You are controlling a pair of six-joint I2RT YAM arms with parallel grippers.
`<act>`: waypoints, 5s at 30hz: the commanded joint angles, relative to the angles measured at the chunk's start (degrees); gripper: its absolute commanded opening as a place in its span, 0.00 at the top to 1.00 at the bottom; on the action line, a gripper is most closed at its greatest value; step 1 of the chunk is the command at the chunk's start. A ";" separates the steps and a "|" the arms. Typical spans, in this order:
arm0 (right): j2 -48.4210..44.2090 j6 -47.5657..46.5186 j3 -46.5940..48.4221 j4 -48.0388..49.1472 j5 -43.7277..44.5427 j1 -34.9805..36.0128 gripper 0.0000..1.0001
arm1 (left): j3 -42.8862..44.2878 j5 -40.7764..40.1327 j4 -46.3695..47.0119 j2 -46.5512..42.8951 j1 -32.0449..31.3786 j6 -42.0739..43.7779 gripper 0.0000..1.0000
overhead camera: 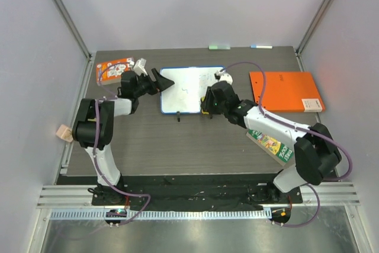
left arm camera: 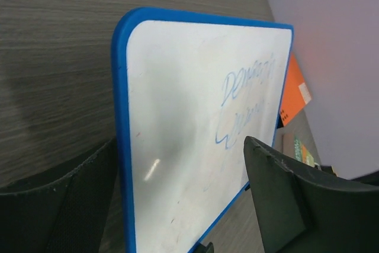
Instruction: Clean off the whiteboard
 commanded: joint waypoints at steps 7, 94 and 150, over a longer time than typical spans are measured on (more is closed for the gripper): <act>10.74 -5.76 14.93 7.89 -6.12 -5.10 0.93 | 4.99 11.54 22.30 11.84 2.58 -9.86 0.41; 29.73 -0.66 15.74 0.34 20.32 -6.94 0.99 | 4.46 21.83 52.02 26.00 6.63 -26.84 1.00; 37.99 -11.38 36.73 -3.71 14.98 -9.67 0.99 | 4.81 22.63 52.02 26.27 6.63 -27.19 1.00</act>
